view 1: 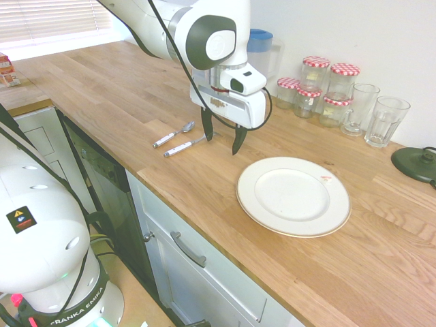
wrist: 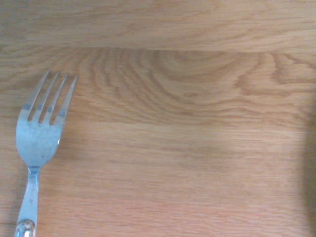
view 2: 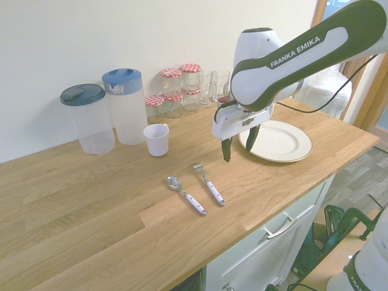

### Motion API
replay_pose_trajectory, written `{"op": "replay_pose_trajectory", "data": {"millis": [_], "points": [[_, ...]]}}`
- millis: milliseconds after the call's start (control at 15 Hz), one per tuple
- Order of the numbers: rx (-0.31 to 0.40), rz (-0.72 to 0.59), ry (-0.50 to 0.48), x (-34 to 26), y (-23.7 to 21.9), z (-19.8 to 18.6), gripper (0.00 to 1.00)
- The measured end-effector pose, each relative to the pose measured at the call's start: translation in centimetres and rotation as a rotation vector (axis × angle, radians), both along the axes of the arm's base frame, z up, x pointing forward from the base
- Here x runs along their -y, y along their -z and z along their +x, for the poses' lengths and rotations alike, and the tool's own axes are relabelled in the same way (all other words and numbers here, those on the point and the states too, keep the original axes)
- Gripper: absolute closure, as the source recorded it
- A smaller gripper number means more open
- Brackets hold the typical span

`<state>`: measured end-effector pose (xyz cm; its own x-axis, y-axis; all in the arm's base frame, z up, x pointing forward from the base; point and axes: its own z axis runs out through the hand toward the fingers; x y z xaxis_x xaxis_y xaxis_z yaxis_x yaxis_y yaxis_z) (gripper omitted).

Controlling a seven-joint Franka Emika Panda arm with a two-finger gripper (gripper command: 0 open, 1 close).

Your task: Put the spoon into the plate

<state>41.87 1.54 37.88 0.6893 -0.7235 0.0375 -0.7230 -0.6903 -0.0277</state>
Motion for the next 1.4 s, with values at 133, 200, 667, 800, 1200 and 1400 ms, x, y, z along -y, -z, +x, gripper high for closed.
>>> {"op": "replay_pose_trajectory", "data": {"millis": [133, 200, 667, 800, 1200, 1400], "points": [[0.000, -0.001, -0.001, 0.0, 0.0, 0.0, 0.00], [0.003, -0.002, -0.006, -0.3, -0.1, 0.0, 0.00], [0.014, -0.019, -0.060, -10.6, -4.1, -1.7, 0.00], [0.017, -0.033, -0.072, -14.1, -3.8, -2.8, 0.00], [-0.008, -0.035, -0.095, -19.5, -0.1, -3.8, 0.00], [-0.028, -0.036, -0.088, -21.1, 2.5, -3.7, 0.00]]}}
